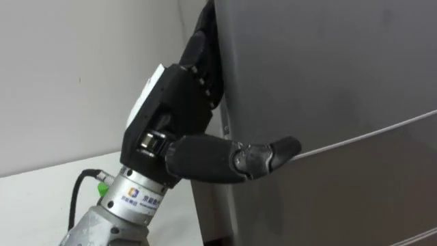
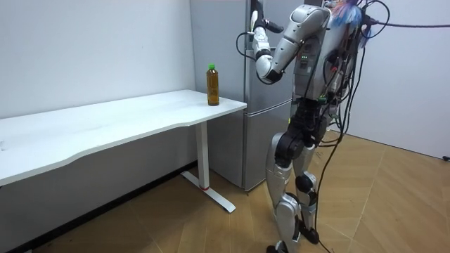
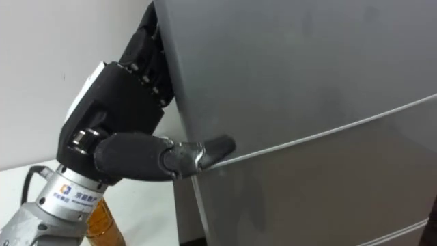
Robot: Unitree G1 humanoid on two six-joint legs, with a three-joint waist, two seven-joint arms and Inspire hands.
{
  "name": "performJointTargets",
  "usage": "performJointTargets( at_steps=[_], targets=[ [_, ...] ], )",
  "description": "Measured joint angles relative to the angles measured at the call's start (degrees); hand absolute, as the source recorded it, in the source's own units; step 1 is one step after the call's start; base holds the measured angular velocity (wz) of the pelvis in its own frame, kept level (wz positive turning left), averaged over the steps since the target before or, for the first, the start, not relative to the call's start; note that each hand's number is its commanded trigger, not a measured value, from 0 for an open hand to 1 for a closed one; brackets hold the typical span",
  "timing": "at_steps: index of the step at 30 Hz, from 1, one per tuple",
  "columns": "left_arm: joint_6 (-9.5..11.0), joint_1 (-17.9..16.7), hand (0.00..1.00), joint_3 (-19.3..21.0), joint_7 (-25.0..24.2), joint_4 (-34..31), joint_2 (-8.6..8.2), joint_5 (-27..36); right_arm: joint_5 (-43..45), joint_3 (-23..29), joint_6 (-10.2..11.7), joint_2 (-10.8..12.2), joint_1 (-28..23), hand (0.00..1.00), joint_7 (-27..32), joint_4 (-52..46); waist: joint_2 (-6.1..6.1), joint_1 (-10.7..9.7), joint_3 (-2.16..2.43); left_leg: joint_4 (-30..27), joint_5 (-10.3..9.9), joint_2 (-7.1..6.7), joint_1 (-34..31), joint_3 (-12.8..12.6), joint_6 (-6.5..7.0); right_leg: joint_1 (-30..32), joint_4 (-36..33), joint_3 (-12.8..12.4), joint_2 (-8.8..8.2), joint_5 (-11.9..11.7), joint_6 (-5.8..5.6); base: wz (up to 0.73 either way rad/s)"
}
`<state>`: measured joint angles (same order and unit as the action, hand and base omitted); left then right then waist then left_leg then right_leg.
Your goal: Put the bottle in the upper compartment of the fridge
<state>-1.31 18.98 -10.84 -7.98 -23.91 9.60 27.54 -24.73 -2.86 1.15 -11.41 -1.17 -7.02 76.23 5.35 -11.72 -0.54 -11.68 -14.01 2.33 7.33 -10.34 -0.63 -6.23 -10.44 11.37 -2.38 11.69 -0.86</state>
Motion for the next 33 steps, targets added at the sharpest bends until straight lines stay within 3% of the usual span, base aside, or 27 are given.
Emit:
performJointTargets(
  at_steps=[10, 11, 12, 15, 16, 17, 28, 31, 33],
  targets=[
    [-0.01, -0.02, 0.00, -2.11, -1.24, 0.61, -0.08, 2.09, -1.32, -0.94, -1.24, -0.03, 0.05, 0.00, 0.04, -0.46, -0.36, -0.10, -0.37, 0.07, 0.00, -0.17, -0.19, 0.18, 0.00, -0.69, 0.87, 0.54, -0.02, -0.27, -0.29, 0.02],
    [0.11, -0.02, 0.13, -2.56, -1.24, 0.60, -0.01, 2.14, -2.16, -1.65, -1.26, -0.08, 0.00, 0.00, 0.07, -0.67, -0.42, -0.17, -0.42, 0.06, 0.00, -0.16, -0.43, 0.19, 0.00, -0.62, 0.87, 0.92, -0.05, -0.27, -0.29, 0.09],
    [0.13, -0.01, 0.43, -2.82, -1.26, 0.61, -0.01, 2.14, -2.33, -1.93, -1.26, -0.11, 0.02, 0.00, 0.07, -0.71, -0.44, -0.23, -0.43, 0.06, 0.00, -0.16, -0.58, 0.23, 0.00, -0.56, 0.86, 1.08, -0.06, -0.28, -0.29, 0.13],
    [0.58, -0.01, 0.74, -3.65, -1.48, 1.01, -0.10, 2.14, -2.51, -3.26, -1.25, -0.23, 0.42, 0.00, 0.03, -0.72, -0.67, -0.26, -0.59, 0.05, 0.00, -0.16, -0.79, 0.90, 0.00, -0.55, 0.75, 1.44, -0.07, -0.28, -0.30, 0.10],
    [0.91, -0.01, 0.97, -3.71, -1.49, 1.41, -0.26, 2.19, -2.49, -3.54, -1.26, -0.25, 0.53, 0.00, 0.03, -0.69, -0.75, -0.26, -0.64, 0.05, 0.00, -0.16, -0.78, 1.02, 0.00, -0.66, 0.76, 1.49, -0.07, -0.28, -0.30, 0.09],
    [1.39, -0.01, 1.00, -3.46, -1.48, 2.16, -0.71, 2.29, -2.49, -3.87, -1.26, -0.30, 0.59, 0.00, 0.03, -0.70, -0.81, -0.21, -0.68, 0.05, 0.00, -0.17, -0.78, 1.12, 0.00, -0.72, 0.76, 1.54, -0.08, -0.28, -0.30, 0.08],
    [1.76, -0.21, 0.99, -4.45, -1.25, 6.77, -3.95, 3.00, -2.52, -5.51, -1.40, -0.59, 1.05, 0.00, -0.10, -0.68, -0.64, -0.26, -0.55, -0.05, 0.00, -0.17, -0.82, 1.11, 0.00, -1.15, 0.72, 1.49, -0.07, -0.31, -0.31, 0.01],
    [1.64, -0.20, 0.72, -4.45, -0.88, 7.46, -4.77, 3.54, -2.53, -5.55, -1.76, -0.61, 1.17, 0.00, -0.08, -0.67, -0.64, -0.25, -0.55, -0.07, 0.00, -0.17, -0.78, 1.12, 0.01, -1.26, 0.68, 1.51, -0.08, -0.31, -0.30, 0.00],
    [1.64, -0.20, 0.65, -4.45, -0.64, 7.70, -5.10, 3.98, -2.56, -5.54, -1.91, -0.64, 1.16, 0.00, -0.06, -0.66, -0.66, -0.26, -0.56, -0.07, 0.00, -0.17, -0.76, 1.12, 0.01, -1.31, 0.68, 1.51, -0.07, -0.31, -0.30, 0.00]
  ],
)
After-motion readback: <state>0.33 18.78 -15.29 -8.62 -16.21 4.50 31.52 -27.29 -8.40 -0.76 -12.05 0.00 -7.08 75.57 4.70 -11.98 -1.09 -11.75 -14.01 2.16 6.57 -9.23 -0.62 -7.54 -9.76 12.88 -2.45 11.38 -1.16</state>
